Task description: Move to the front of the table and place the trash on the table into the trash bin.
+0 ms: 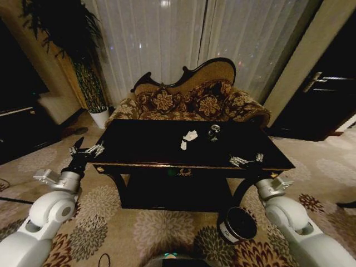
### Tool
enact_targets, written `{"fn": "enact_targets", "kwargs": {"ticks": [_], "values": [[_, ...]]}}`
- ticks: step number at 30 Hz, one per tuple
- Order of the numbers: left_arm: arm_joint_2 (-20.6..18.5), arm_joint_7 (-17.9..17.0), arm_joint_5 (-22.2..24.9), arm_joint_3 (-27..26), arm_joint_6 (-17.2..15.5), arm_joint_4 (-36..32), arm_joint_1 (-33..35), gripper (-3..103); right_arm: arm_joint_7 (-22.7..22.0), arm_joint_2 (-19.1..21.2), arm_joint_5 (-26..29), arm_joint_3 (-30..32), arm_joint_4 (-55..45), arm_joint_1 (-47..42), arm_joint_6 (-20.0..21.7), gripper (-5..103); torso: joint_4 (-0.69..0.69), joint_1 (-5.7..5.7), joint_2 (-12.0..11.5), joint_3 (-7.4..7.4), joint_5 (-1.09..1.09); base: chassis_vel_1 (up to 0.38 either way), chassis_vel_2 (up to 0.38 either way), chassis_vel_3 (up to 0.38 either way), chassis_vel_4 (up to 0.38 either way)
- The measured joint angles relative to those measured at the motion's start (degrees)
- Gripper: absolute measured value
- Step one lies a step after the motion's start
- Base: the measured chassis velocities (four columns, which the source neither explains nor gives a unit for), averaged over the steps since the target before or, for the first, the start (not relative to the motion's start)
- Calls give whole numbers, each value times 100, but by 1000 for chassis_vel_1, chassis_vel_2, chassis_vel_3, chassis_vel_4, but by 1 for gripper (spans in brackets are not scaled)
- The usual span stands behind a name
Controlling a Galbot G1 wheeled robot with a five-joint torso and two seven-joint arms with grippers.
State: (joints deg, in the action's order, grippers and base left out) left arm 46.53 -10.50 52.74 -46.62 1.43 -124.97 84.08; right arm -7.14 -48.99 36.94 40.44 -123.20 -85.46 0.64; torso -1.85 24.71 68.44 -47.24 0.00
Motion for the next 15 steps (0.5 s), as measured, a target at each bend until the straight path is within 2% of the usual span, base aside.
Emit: {"fn": "enact_targets", "kwargs": {"ticks": [5,7,8,9,10,11,12,13,15], "values": [[0,0,0,0,0,0,0,100,3,-2,5,2,1,-1,-3,100,0,0,0,0,0,0,0,0,0],[0,-2,0,0,0,1,0,100,64,51,220,-106,111,62,-34,100,-4,0,1,0,-2,0,0,0,0],[0,-1,1,1,0,1,-1,100,143,274,501,-691,702,359,-57,100,-2,-1,2,1,-9,0,0,0,0],[0,0,0,1,-1,1,-1,100,162,333,557,-960,954,519,-52,100,-1,-2,1,0,-4,0,0,0,0],[-1,-2,1,1,-2,2,0,100,185,392,600,-1280,1240,832,-51,100,-3,-2,0,-2,14,0,0,0,0],[-1,-1,0,-1,1,-1,-2,100,197,484,630,-1480,1432,1207,-61,100,10,0,1,-1,4,0,0,0,0],[-1,-1,0,-1,1,-1,-2,100,197,484,630,-1480,1432,1207,-61,100,10,0,1,-1,4,0,0,0,0],[0,-2,1,1,-2,1,0,100,207,543,647,-1567,1525,1377,-63,100,7,0,0,-1,-5,0,0,0,0],[-1,-1,1,1,-1,1,-1,100,219,618,676,-1619,1620,1573,-69,100,2,1,0,-2,-2,8,1,26,8]]}}
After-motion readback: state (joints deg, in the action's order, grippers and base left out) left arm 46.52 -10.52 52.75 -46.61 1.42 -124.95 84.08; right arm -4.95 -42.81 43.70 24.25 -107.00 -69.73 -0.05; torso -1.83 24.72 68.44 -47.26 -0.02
